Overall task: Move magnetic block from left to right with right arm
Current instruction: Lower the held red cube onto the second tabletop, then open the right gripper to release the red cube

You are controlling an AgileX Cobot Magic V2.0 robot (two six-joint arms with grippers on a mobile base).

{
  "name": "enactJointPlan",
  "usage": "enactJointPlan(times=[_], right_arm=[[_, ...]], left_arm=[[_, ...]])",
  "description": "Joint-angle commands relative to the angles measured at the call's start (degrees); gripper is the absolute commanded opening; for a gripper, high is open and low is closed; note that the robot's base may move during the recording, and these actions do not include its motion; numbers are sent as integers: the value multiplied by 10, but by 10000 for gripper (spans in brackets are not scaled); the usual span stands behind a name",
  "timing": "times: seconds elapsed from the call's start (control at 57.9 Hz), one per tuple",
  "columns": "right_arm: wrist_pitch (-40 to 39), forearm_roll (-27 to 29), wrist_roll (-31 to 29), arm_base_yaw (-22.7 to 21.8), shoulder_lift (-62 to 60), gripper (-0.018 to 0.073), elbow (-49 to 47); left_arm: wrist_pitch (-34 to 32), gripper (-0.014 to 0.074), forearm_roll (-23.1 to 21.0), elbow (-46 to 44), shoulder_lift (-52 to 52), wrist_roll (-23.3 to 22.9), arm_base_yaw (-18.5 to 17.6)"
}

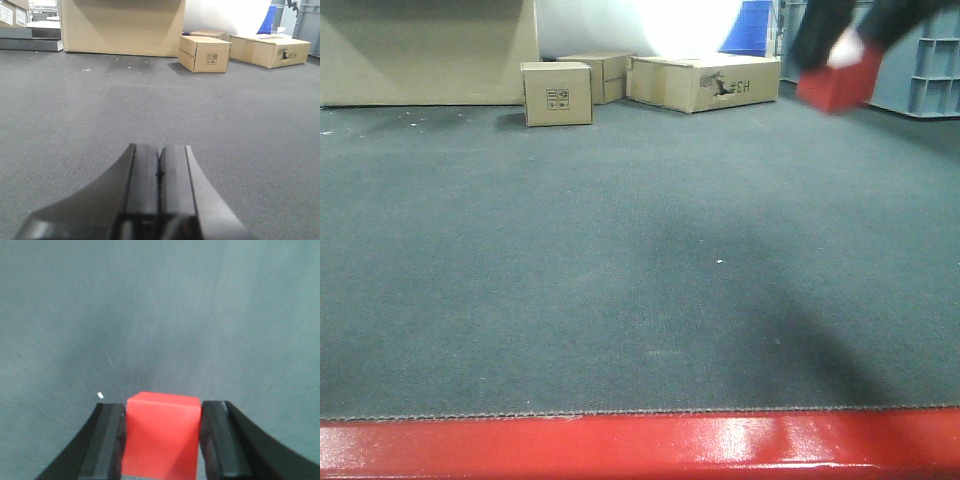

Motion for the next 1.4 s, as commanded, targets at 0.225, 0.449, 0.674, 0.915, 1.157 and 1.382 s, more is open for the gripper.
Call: enactJointPlan(times=[0.225,0.449,0.674,0.915,1.157,1.382], right_arm=[[-30,-7,-7,0,85,204,-21],[-20,-7,-7,0,99,207,-21],[-10,-11,-7,0,99,484,-21],[-7,-13,-7,0,90,634,-22],[-7,-12,-4,0,34,606,-22],[-13,2,-4,0,-63,250,9]], left_arm=[[-48,-126,-3,5,-5,-4,-4],[-48,-126,-3,5,-5,-4,-4],[-48,-126,-3,5,-5,-4,-4],[-48,-126,-3,5,-5,-4,-4],[-48,-126,-3,5,-5,-4,-4],[-48,-126,-3,5,-5,-4,-4]])
